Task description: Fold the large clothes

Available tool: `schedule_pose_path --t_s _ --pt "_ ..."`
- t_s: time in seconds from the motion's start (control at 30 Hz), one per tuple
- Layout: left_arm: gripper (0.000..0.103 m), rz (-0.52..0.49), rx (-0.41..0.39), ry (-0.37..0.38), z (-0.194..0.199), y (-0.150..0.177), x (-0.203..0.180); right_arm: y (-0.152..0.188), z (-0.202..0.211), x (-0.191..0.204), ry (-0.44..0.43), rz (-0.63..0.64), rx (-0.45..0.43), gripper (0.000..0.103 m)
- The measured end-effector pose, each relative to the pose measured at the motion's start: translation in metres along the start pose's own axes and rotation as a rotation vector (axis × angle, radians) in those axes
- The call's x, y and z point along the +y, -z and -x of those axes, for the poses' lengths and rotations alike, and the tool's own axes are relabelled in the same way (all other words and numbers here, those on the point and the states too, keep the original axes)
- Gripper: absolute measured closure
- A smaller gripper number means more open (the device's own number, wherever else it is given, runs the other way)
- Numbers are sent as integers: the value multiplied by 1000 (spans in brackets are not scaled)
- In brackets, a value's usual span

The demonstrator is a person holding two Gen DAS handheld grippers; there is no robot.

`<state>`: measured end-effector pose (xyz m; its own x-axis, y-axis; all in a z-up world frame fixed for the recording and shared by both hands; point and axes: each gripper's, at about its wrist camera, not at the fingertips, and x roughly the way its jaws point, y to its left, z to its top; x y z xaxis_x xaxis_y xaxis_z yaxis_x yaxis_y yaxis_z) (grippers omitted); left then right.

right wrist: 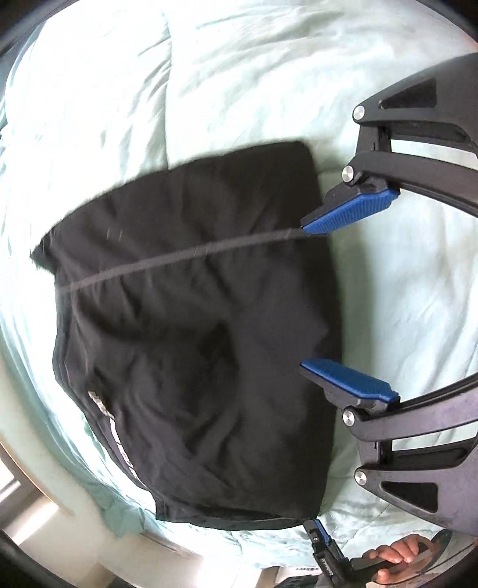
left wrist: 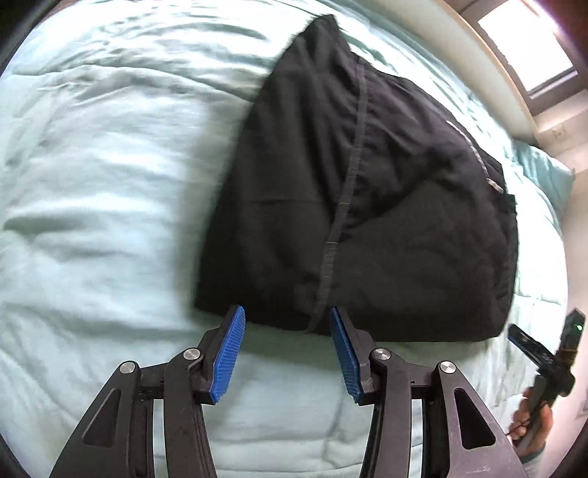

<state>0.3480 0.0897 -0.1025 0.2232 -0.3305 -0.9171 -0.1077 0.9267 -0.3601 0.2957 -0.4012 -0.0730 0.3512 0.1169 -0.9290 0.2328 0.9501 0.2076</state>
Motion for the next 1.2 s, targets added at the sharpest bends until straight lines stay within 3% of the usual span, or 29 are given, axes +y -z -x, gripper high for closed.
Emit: schedule_pose_path --t_s 0.17,0.23,0.4,0.6,0.73,0.93,1.0,1.2 --pt "53 4 -58 81 36 -16 17 -16 22 -27 33 -27 -61 27" --pt "53 -22 -77 87 44 -25 13 -25 28 -32 34 -29 -88 20" --pt "51 -34 -94 84 46 -61 6 -58 30 -39 14 -27 -133 19" --pt "44 61 -75 149 14 -100 4 -97 3 -43 -17 -63 -103 19" --pt "43 149 -94 114 -3 -119 15 -113 -20 -40 -20 -51 -71 19" --pt "40 131 -16 162 -37 -136 17 -127 -48 -36 -7 -26 -54 18" --pt "35 141 -6 172 -52 -141 18 -132 -59 -35 -6 -17 -56 18" --pt "24 200 6 324 -83 -156 30 -142 -93 -44 -45 -33 -22 1"
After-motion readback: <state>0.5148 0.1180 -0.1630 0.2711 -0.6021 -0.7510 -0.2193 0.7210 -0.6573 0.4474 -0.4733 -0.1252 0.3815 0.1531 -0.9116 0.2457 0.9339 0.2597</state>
